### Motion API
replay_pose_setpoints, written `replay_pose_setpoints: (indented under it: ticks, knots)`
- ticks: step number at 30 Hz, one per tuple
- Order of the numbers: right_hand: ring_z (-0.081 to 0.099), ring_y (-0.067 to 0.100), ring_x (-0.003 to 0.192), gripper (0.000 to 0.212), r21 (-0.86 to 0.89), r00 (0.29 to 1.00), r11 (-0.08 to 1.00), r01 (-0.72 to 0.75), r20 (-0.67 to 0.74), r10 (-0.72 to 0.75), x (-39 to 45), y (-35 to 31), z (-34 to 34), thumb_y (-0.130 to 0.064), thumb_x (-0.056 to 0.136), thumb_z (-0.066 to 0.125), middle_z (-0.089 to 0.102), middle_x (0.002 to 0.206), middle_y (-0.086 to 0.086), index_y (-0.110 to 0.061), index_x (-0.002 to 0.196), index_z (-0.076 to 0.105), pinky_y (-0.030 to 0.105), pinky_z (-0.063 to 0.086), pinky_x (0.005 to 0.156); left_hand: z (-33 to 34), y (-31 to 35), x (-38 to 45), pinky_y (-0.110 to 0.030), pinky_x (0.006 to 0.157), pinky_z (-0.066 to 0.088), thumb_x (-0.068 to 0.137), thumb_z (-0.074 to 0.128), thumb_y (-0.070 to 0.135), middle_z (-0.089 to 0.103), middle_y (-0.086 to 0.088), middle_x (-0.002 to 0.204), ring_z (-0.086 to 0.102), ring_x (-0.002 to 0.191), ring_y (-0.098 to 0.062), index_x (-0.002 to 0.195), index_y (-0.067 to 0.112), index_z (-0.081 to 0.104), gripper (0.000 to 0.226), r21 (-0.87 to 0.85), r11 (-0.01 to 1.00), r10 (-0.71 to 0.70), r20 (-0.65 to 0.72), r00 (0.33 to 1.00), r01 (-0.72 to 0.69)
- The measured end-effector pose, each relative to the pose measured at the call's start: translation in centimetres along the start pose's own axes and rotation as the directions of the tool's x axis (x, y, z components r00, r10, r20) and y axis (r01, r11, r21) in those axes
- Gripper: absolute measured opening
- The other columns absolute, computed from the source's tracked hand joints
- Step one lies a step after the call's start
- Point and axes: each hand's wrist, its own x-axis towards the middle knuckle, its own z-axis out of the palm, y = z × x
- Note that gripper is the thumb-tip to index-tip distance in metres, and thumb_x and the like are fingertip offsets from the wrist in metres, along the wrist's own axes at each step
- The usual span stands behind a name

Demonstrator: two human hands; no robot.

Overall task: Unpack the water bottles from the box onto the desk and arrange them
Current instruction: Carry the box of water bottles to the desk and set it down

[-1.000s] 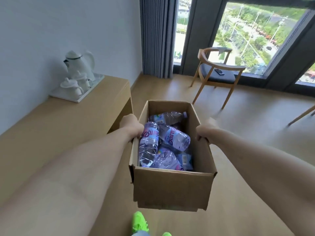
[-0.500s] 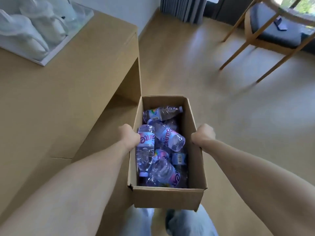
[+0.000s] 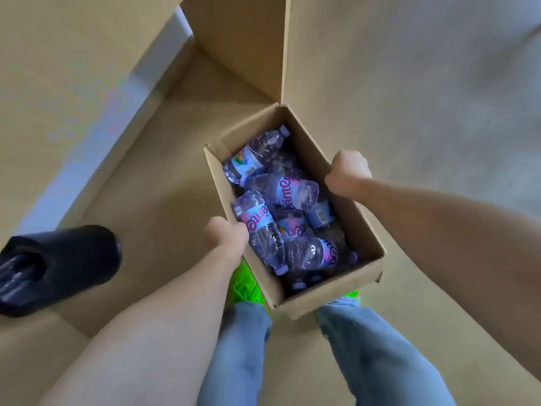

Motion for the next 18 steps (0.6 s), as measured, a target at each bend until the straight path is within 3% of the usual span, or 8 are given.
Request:
replay_pose_setpoints:
  ticks: [2,8,13,18]
  knots:
    - [0.054,0.033,0.071,0.016,-0.053,0.998,0.997,0.063,0.003,-0.063,3.4,-0.6,2.1,-0.004,0.075,0.06,0.047,0.066,0.007,-0.007,0.065,0.048,0.03,0.045,0.06,2.8,-1.0,2.1,-0.044,0.078,0.057,0.069,0.067,0.006,0.069,-0.021,0.101,0.068,0.095,-0.034,0.098,-0.007,0.062,0.032,-0.043,0.997,-0.069,-0.031,0.997,0.068]
    - [0.05,0.033,0.067,0.022,-0.145,0.988,0.979,0.144,-0.034,-0.151,10.3,-1.0,7.1,-0.002,0.073,0.058,0.042,0.062,0.005,-0.012,0.06,0.043,0.03,0.042,0.06,8.8,-2.5,5.4,-0.047,0.078,0.058,0.066,0.075,0.017,0.07,-0.017,0.097,0.069,0.088,-0.033,0.099,0.0,0.065,0.038,-0.054,0.98,-0.192,-0.061,0.979,0.189]
    - [0.049,0.032,0.069,0.008,-0.131,0.99,0.984,0.118,-0.064,-0.127,12.3,1.1,9.0,-0.002,0.075,0.058,0.05,0.072,0.01,-0.009,0.075,0.055,0.032,0.043,0.062,13.1,-3.6,4.9,-0.052,0.066,0.06,0.066,0.067,0.004,0.069,-0.017,0.089,0.069,0.074,-0.033,0.092,-0.002,0.063,0.027,-0.174,0.943,-0.277,0.064,0.959,0.284]
    - [0.054,0.036,0.073,0.013,-0.085,0.997,0.996,0.035,-0.063,-0.04,12.4,4.3,10.5,-0.004,0.076,0.058,0.061,0.082,0.016,-0.006,0.085,0.067,0.032,0.043,0.064,15.8,-4.7,2.2,-0.048,0.063,0.061,0.068,0.061,-0.006,0.065,-0.008,0.067,0.064,0.042,-0.016,0.077,0.003,0.06,0.012,-0.262,0.899,-0.301,0.215,0.929,0.352]
